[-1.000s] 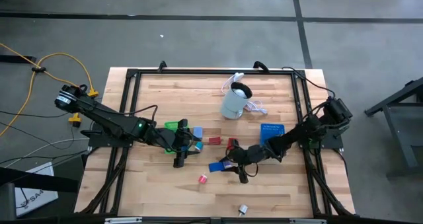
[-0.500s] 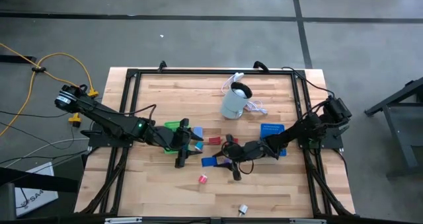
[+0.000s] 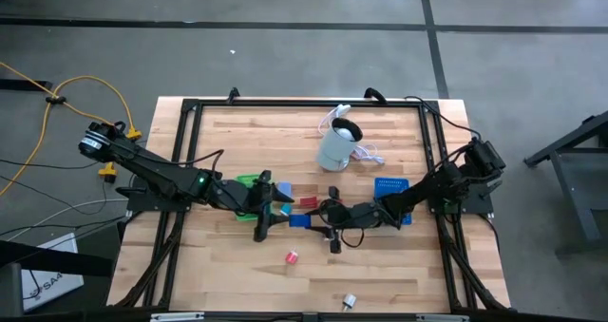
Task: Pick & Place Office items
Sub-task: Put the blue digital timer into the green bin
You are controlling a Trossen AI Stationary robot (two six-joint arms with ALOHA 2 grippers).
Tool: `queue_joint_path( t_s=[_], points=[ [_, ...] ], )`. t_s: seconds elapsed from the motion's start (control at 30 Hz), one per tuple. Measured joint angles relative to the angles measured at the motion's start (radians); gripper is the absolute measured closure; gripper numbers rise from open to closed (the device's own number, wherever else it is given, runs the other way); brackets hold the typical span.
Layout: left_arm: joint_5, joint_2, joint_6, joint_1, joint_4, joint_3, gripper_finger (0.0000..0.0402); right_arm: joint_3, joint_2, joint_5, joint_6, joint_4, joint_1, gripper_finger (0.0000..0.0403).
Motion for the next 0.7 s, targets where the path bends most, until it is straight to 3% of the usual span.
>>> queue_joint_path(
  t_s=[0.23, 0.43, 0.7],
  points=[
    [0.000, 0.000, -0.181, 0.000, -0.002, 0.000, 0.0174, 0.000, 0.000, 0.084, -0.050, 0.000, 0.001, 0.0255],
    [0.000, 0.000, -0.434, 0.000, -0.002, 0.000, 0.0174, 0.000, 0.000, 0.097, -0.071, 0.000, 0.001, 0.0255],
    [0.001, 0.000, -0.653, 0.020, -0.093, 0.000, 0.0174, -0.001, 0.000, 0.098, -0.075, 0.000, 0.033, 0.0255]
  ],
)
